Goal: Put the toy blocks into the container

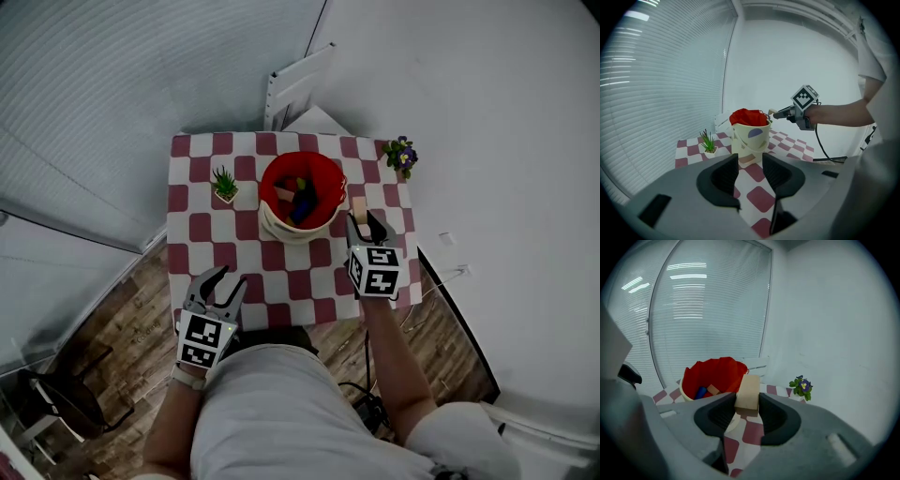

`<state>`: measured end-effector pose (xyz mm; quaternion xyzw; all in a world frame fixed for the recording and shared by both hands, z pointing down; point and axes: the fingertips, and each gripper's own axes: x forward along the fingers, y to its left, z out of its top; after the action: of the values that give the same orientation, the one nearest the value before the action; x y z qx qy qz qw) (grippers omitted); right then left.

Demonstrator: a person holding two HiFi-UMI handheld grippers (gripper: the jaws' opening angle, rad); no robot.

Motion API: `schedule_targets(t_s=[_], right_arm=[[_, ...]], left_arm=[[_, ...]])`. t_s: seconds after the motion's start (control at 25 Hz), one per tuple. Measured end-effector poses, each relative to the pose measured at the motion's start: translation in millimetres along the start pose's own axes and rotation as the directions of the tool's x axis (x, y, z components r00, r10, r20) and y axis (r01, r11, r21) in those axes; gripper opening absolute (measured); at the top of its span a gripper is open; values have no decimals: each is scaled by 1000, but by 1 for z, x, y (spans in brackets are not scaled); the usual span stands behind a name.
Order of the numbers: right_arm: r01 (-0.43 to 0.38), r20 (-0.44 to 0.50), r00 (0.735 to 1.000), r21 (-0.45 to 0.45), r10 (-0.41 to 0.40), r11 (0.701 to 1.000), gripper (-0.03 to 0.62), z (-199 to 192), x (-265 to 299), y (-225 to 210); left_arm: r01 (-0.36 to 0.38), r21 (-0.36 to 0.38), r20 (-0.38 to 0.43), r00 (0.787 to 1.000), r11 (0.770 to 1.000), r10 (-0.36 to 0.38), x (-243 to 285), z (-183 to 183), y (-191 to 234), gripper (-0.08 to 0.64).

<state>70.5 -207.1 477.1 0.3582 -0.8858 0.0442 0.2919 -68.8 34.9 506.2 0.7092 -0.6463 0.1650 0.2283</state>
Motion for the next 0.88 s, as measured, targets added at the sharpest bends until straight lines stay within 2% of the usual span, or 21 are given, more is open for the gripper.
schedule_targets(t_s=[0.32,0.88], right_arm=[[-81,9,997,-65,82,995,156,27,5,46],[-200,-73,979,-185,190,962,156,38,33,105]], left_arm=[[-47,-28,32,998,999,48,-21,2,18,155],[-151,-94,47,987,984,156,-50,-12,47,156]])
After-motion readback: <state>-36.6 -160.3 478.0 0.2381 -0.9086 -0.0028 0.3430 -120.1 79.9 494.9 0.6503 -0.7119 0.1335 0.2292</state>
